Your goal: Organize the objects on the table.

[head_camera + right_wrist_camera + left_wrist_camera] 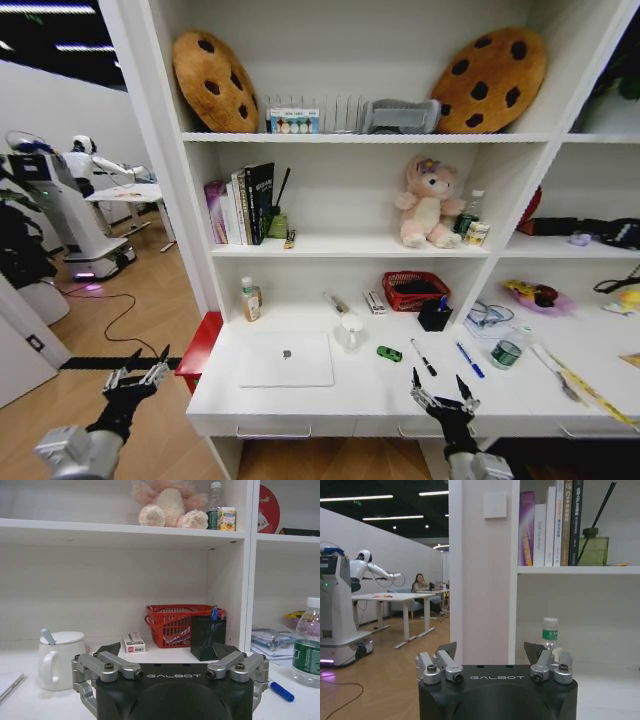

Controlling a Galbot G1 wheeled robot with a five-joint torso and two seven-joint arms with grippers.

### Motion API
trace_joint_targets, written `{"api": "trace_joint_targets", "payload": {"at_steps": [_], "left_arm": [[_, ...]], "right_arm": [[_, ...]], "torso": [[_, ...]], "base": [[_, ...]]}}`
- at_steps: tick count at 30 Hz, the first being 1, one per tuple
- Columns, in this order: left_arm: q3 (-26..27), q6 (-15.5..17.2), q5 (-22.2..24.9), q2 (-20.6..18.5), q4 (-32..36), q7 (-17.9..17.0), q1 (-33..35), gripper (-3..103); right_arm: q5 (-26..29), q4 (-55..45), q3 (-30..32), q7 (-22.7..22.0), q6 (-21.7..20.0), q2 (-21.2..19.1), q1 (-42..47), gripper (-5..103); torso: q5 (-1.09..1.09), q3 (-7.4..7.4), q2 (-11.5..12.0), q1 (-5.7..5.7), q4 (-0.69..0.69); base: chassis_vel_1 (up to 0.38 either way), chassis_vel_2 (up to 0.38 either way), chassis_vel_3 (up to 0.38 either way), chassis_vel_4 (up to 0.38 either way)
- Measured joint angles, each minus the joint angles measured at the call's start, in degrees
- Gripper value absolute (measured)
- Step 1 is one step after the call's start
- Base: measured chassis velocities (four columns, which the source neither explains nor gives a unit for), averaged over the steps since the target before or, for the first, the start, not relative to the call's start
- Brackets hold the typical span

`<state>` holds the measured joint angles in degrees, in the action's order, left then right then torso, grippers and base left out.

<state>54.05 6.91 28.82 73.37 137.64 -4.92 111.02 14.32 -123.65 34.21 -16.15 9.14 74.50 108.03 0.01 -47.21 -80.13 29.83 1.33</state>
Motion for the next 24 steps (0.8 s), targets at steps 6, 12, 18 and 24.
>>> {"api": "trace_joint_targets", "payload": {"at_steps": [6, 12, 18, 24], "left_arm": [[1.1, -0.7, -3.8, 4.4, 2.1, 6.1, 1.7, 94], [0.2, -0.4, -4.6, 5.4, 1.8, 6.0, 1.9, 100], [-0.7, -0.1, -5.5, 5.5, 1.6, 5.9, 1.7, 100], [-0.7, -0.1, -5.5, 5.4, 1.5, 5.9, 1.6, 100]], "right_arm": [[0.8, -0.6, -0.7, 0.9, 0.2, -0.4, -0.1, 100], [0.9, -0.8, -1.1, 1.2, 0.6, -0.1, 0.6, 100], [0.9, -0.7, -1.1, 2.9, 1.5, 0.1, 0.4, 100], [7.0, 0.1, 1.4, 12.2, 1.3, -2.8, -1.5, 100]], "torso": [[0.01, 0.0, 0.0, 0.0, -0.02], [-0.01, -0.01, 0.0, 0.01, 0.01], [-0.01, -0.01, 0.0, 0.01, 0.0], [-0.02, -0.01, 0.0, 0.01, -0.01]], "base": [[0.0, 0.0, 0.0, 0.0], [0.0, 0.0, 0.0, 0.0], [0.0, 0.0, 0.0, 0.0], [0.0, 0.0, 0.0, 0.0]]}}
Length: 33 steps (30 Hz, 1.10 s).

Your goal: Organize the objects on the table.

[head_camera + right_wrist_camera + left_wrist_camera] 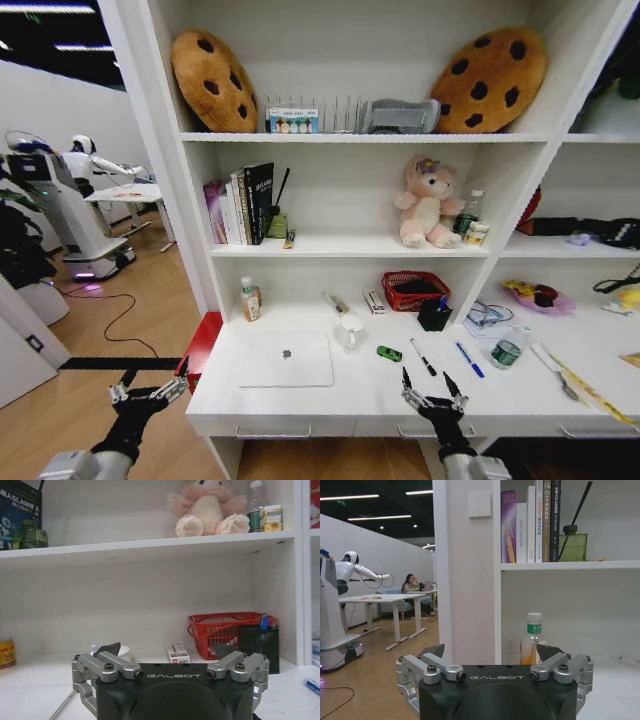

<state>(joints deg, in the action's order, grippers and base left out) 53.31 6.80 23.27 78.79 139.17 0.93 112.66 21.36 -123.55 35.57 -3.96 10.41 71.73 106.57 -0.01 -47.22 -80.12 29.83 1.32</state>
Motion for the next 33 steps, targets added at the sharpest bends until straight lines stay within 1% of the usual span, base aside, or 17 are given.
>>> {"api": "trace_joint_targets", "payload": {"at_steps": [2, 3, 4, 5, 6, 8, 9, 11, 12, 13, 17, 25, 27, 28, 29, 30, 33], "left_arm": [[0.0, 0.0, 0.0, 0.0, 0.0, 0.0, 0.0, 100], [0.0, 0.0, 0.0, 0.0, 0.0, 0.0, 0.0, 100], [0.0, 0.0, 0.0, -0.1, 0.0, 0.0, 0.0, 100], [0.0, 0.0, 0.0, -0.1, 0.0, 0.0, 0.0, 100], [0.0, 0.0, 0.0, -0.1, -0.1, -0.1, 0.0, 100], [0.0, 0.0, 0.0, -0.1, -0.1, -0.1, -0.1, 100], [0.0, 0.0, 0.0, -0.1, -0.1, -0.1, -0.1, 100], [-0.1, 0.0, 0.1, -0.1, -0.1, -0.1, -0.1, 100], [-0.1, 0.0, 0.1, -0.1, -0.1, -0.1, -0.1, 100], [-0.1, 0.0, 0.1, -0.1, -0.1, -0.1, -0.1, 100], [-0.1, 0.0, 0.1, -0.2, -0.1, -0.1, -0.1, 100], [-0.1, 0.0, 0.1, -0.2, -0.1, -0.1, -0.1, 100], [-0.1, 0.0, 0.1, -0.2, -0.2, -0.1, -0.1, 100], [-0.1, 0.0, 0.1, -0.2, -0.2, -0.1, -0.1, 100], [-0.1, 0.0, 0.1, -0.2, -0.2, -0.1, -0.1, 100], [-0.1, 0.0, 0.1, -0.2, -0.2, -0.1, -0.1, 100], [-0.1, 0.0, 0.1, -0.2, -0.2, -0.1, -0.1, 100]], "right_arm": [[1.2, 0.7, 0.7, 1.2, -0.7, -0.9, -0.6, 100], [1.9, 2.5, 1.7, 2.5, -1.2, -2.1, -1.2, 100], [2.0, 5.2, 3.6, 6.2, -1.7, -3.6, -1.8, 100], [2.0, 5.2, 3.6, 6.2, -1.7, -3.6, -1.8, 100], [3.1, 7.1, 5.1, 10.5, -1.9, -4.7, -2.0, 100], [6.6, 13.6, 9.8, 26.2, -2.0, -9.0, -3.2, 100], [6.6, 13.6, 9.8, 26.2, -2.0, -9.0, -3.2, 100], [7.1, 19.4, 13.8, 40.6, -0.9, -12.5, -6.8, 100], [7.1, 19.4, 13.8, 40.6, -0.9, -12.5, -6.8, 100], [7.7, 22.1, 15.6, 45.1, -0.5, -14.8, -9.1, 100], [10.4, 25.8, 15.9, 47.7, -0.7, -19.0, -14.6, 100], [10.2, 32.6, 12.9, 50.1, -1.5, -21.6, -21.7, 100], [10.1, 40.5, 8.8, 57.0, -2.7, -23.8, -28.0, 100], [10.1, 40.5, 8.8, 57.0, -2.7, -23.8, -28.0, 100], [10.5, 43.7, 5.3, 60.8, -3.7, -24.4, -31.2, 100], [10.7, 45.5, 1.8, 61.8, -4.2, -23.9, -34.6, 100], [10.5, 47.3, 0.2, 61.8, -4.2, -23.7, -37.0, 100]], "torso": [[0.01, 0.0, 0.0, 0.0, 0.0], [0.01, 0.0, 0.0, 0.0, 0.0], [0.03, 0.0, 0.0, 0.0, 0.0], [0.03, 0.0, 0.0, 0.0, 0.0], [0.03, 0.0, 0.0, 0.0, 0.01], [0.03, 0.0, 0.0, 0.0, 0.03], [0.03, 0.0, 0.0, 0.0, 0.03], [0.06, 0.0, 0.0, 0.0, 0.02], [0.06, 0.0, 0.0, 0.0, 0.02], [0.02, 0.0, 0.0, 0.0, 0.0], [0.01, -0.01, 0.0, 0.0, 0.0], [0.03, -0.01, 0.0, 0.01, 0.0], [0.01, -0.01, 0.0, 0.01, 0.01], [0.01, -0.01, 0.0, 0.01, 0.01], [0.02, -0.01, 0.0, 0.01, 0.02], [0.01, -0.01, 0.0, 0.01, 0.0], [0.01, 0.0, 0.0, 0.01, 0.01]], "base": [[0.0, 0.0, 0.0, 0.0], [0.0, 0.0, 0.0, 0.0], [0.0, 0.0, 0.0, 0.0], [0.0, 0.0, 0.0, 0.0], [0.0, 0.0, 0.0, 0.0], [0.0, 0.0, 0.0, 0.0], [0.0, 0.0, 0.0, 0.0], [0.0, 0.0, 0.0, 0.0], [0.0, 0.0, 0.0, 0.0], [0.0, 0.0, 0.0, 0.0], [0.0, 0.0, 0.0, 0.0], [0.0, 0.0, 0.0, 0.0], [0.0, 0.0, 0.0, 0.0], [0.0, 0.0, 0.0, 0.0], [0.0, 0.0, 0.0, 0.0], [0.0, 0.0, 0.0, 0.0], [0.0, 0.0, 0.0, 0.0]]}}
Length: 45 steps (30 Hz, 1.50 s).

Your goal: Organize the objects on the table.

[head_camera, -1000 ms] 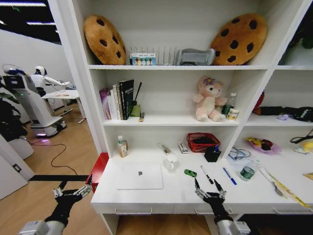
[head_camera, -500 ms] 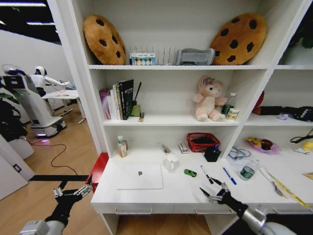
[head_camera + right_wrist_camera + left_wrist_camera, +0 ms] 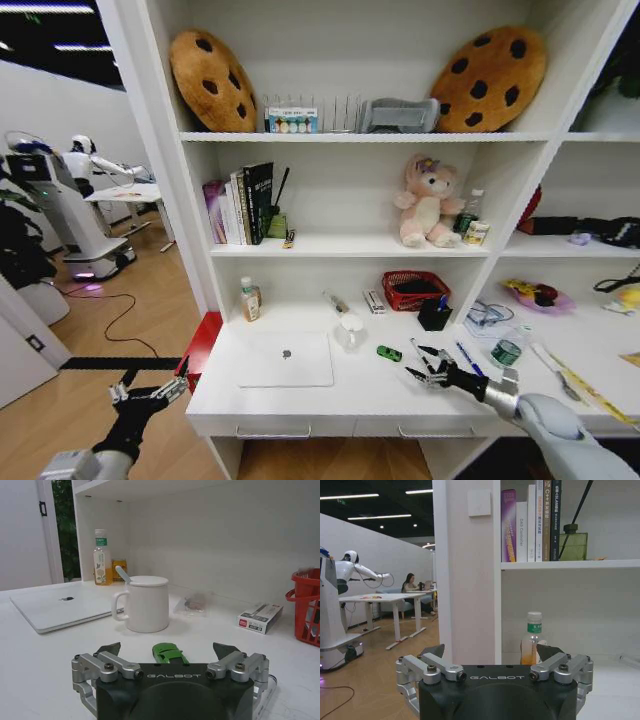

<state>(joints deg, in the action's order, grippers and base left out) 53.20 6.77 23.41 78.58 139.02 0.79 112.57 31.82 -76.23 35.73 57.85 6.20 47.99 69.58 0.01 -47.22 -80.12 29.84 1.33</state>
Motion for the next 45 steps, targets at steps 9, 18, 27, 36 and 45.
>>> {"api": "trace_joint_targets", "payload": {"at_steps": [9, 18, 27, 36, 45], "left_arm": [[0.0, 0.0, 0.0, 0.0, 0.0, 0.0, 0.0, 100], [0.0, 0.0, 0.0, 0.0, 0.0, 0.0, 0.0, 100], [0.0, 0.0, 0.0, 0.0, 0.0, 0.0, 0.0, 100], [0.0, 0.0, 0.0, 0.0, 0.0, 0.0, 0.0, 100], [0.0, 0.0, 0.0, 0.0, 0.0, 0.0, 0.0, 100]], "right_arm": [[-2.0, 5.3, -5.6, 0.9, 0.3, -0.2, -5.5, 102], [-4.1, 11.1, -10.6, -1.2, 2.2, 0.8, -11.2, 99], [-4.1, 12.4, -16.0, -4.0, 2.7, 2.2, -15.1, 99], [-4.5, 12.7, -17.0, -3.0, 2.2, 2.7, -16.1, 68], [-4.7, 9.5, -14.1, -2.2, 1.9, 1.7, -12.4, 39]], "torso": [[-0.01, 0.0, 0.0, 0.0, 0.0], [-0.02, 0.0, 0.0, 0.0, 0.0], [-0.05, 0.02, 0.0, -0.01, 0.0], [-0.04, 0.02, 0.0, -0.02, -0.01], [0.01, 0.01, 0.0, -0.02, 0.0]], "base": [[0.0, 0.0, 0.0, 0.0], [0.0, 0.0, 0.0, 0.0], [0.0, 0.0, 0.0, 0.0], [0.0, 0.0, 0.0, 0.0], [0.0, 0.0, 0.0, 0.0]]}}
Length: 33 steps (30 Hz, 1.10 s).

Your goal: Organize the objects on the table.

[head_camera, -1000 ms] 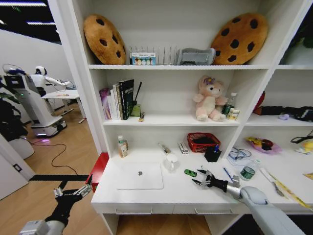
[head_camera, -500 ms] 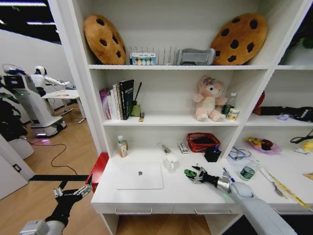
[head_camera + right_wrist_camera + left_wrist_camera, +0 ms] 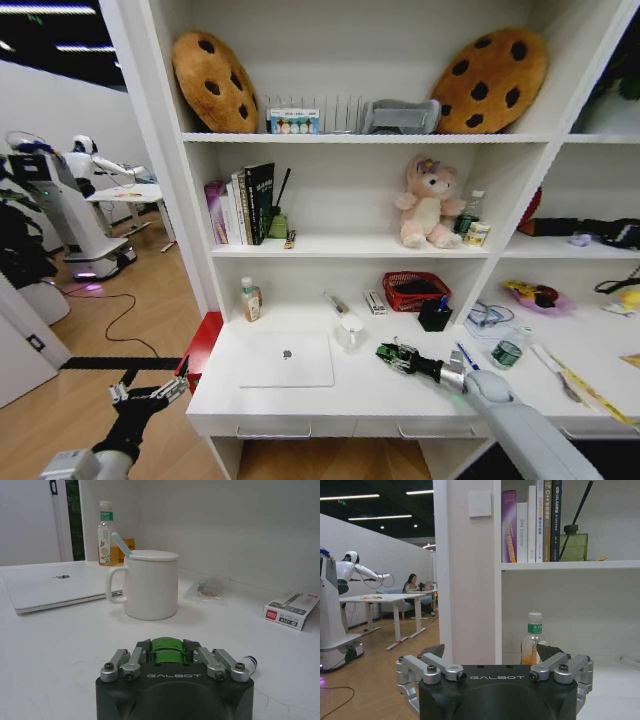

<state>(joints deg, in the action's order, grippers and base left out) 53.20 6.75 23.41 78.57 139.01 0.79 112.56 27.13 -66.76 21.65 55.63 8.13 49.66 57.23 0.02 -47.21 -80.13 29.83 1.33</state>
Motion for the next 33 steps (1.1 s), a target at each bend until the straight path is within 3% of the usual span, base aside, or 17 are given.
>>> {"api": "trace_joint_targets", "payload": {"at_steps": [2, 11, 21, 26, 28, 33], "left_arm": [[0.0, 0.0, 0.0, 0.0, 0.0, 0.0, 0.0, 100], [0.0, 0.0, 0.0, 0.0, 0.0, 0.0, 0.0, 100], [0.0, 0.0, 0.0, 0.0, 0.0, 0.0, 0.0, 100], [0.0, 0.0, 0.0, 0.0, 0.0, 0.0, 0.0, 100], [0.0, 0.0, 0.0, 0.0, 0.0, 0.0, 0.0, 100], [0.0, 0.0, 0.0, 0.0, 0.0, 0.0, 0.0, 100]], "right_arm": [[-0.2, -0.3, 0.5, 0.4, 0.0, -0.4, 0.4, 35], [-0.2, -2.9, 3.6, 0.6, -0.4, -1.3, 2.8, 35], [4.0, -10.7, 9.0, 0.4, -0.8, -3.9, 6.3, 35], [8.7, -16.5, 11.3, -0.5, -2.4, -6.9, 7.0, 35], [14.2, -20.2, 11.6, -1.8, -4.2, -10.6, 3.6, 35], [19.6, -20.6, 8.8, -3.4, -6.6, -14.2, -4.1, 35]], "torso": [[0.0, 0.0, 0.0, 0.0, 0.0], [0.01, -0.02, 0.0, 0.02, 0.02], [-0.01, -0.01, 0.0, 0.01, 0.01], [-0.02, -0.01, 0.0, 0.01, 0.01], [-0.02, 0.0, 0.0, 0.01, 0.01], [-0.04, 0.0, 0.0, 0.01, 0.0]], "base": [[0.0, 0.0, 0.0, 0.0], [0.0, 0.0, 0.0, 0.0], [0.0, 0.0, 0.0, 0.0], [0.0, 0.0, 0.0, 0.0], [0.0, 0.0, 0.0, 0.0], [0.0, 0.0, 0.0, 0.0]]}}
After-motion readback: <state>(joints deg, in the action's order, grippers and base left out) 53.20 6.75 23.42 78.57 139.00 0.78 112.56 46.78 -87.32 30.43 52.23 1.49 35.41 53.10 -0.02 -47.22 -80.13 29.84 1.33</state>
